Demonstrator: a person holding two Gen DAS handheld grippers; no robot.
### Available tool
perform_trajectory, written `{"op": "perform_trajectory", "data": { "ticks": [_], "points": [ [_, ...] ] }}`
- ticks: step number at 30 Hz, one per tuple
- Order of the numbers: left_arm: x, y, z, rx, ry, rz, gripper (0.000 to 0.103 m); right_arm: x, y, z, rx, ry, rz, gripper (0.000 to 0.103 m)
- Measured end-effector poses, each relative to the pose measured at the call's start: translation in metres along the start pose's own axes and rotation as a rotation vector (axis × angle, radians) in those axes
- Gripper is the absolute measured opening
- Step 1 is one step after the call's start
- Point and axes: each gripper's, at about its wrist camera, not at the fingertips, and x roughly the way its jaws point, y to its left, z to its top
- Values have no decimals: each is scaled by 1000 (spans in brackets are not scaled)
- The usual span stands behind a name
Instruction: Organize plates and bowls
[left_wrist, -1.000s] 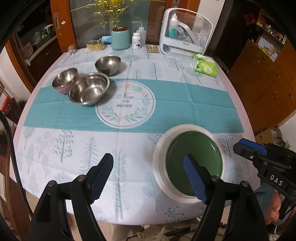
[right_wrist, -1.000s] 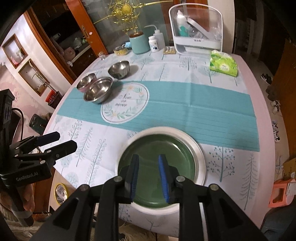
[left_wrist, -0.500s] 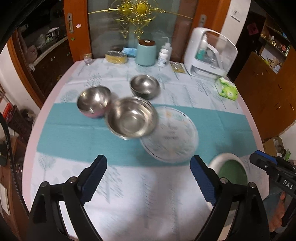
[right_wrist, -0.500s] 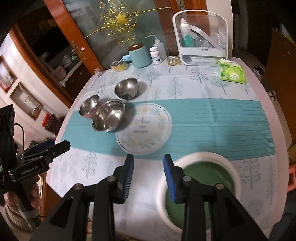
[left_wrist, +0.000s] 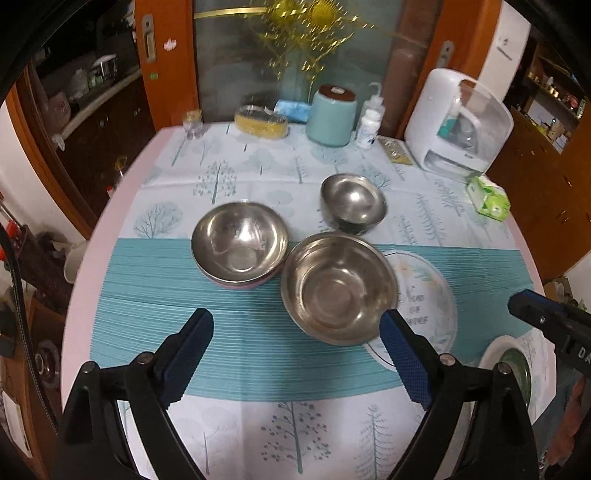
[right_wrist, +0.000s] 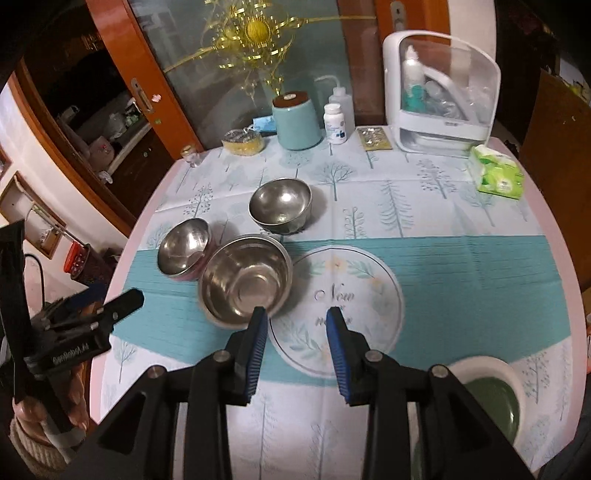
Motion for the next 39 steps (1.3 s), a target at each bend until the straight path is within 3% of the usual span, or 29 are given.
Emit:
{"op": "perform_trajectory", "data": {
  "ticks": [12,20,24,26,28,30,32,33,39],
  "points": [
    [104,23,4,-122,146,-22,91,136,4,37,2,190,14,33],
    [148,35,9,-169,216,-39,89,185,6,42,-7,264,0,33],
    [163,35,13,-169,251,-77,73,196,6,44,-1,291,0,33],
    [168,33,15,-163,263,-83,71,199,6,44,-10,294,-13,25],
    [174,33,17,-160,278,-90,60,200,6,44,-9,300,13,18],
    [180,30,19,-154,300,-106,33,200,7,45,-13,305,34,10],
    [185,27,18,-145,323,-124,14,199,9,44,-29,304,30,9],
    [186,26,17,-141,325,-127,9,198,10,43,-36,304,27,9],
    [175,17,16,-116,321,-153,8,185,5,36,-28,310,48,9]
  ]
}}
